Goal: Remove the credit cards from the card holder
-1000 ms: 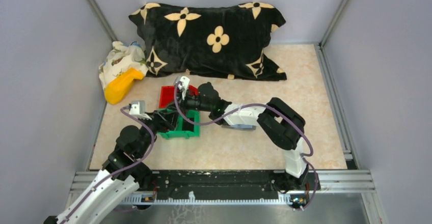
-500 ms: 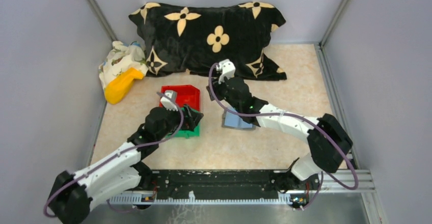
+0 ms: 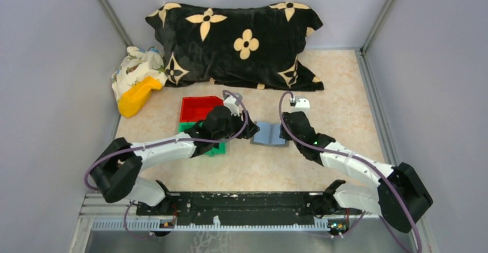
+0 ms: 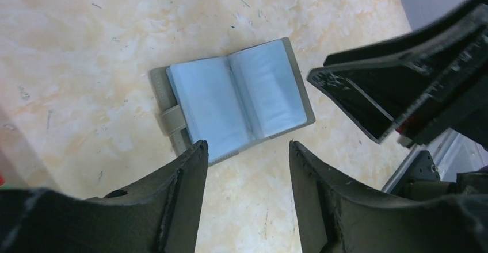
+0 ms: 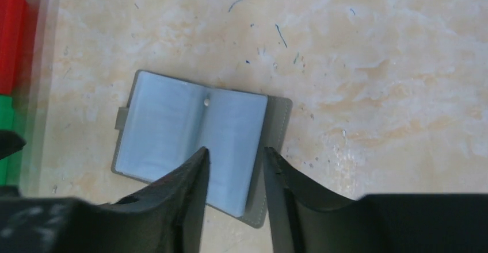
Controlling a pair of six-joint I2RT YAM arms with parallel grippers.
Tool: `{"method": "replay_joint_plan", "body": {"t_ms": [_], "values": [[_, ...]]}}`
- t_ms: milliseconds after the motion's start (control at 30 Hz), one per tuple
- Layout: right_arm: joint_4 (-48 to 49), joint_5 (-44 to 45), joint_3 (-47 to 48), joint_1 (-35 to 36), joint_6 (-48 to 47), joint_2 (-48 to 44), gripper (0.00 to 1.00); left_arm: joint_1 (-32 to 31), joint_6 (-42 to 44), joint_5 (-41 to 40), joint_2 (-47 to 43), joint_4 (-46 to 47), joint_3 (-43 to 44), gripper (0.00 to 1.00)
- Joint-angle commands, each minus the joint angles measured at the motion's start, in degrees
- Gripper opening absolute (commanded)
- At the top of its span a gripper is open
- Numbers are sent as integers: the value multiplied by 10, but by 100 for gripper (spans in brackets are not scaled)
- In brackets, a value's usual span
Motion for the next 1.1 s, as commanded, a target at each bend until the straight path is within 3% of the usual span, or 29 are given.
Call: {"method": "replay_joint_plan", "body": {"t_ms": [0,100,200,267,400,467,800,1067], "values": [[-6,-16,-21,-8,51,-32,36,-1,-3,35,75,29,43,57],[10,-44,-45,-8,67,-39,14,-1,-12,64,128,29,65,51],[30,-67,-65,-8,80,-43,0,-2,-24,90,154,46,68,48],[41,-75,-75,-7,82,-41,0,-1,-28,92,162,60,62,46],[54,-74,-83,-8,81,-21,0,-1,-28,93,178,67,60,29],[64,-77,-86,-7,80,-7,0,-1,-31,96,184,72,60,26],[115,-98,-89,-14,89,44,0,-3,-39,110,229,94,61,24],[87,-121,-109,-88,92,-26,0,0,-30,67,231,74,46,21]]}}
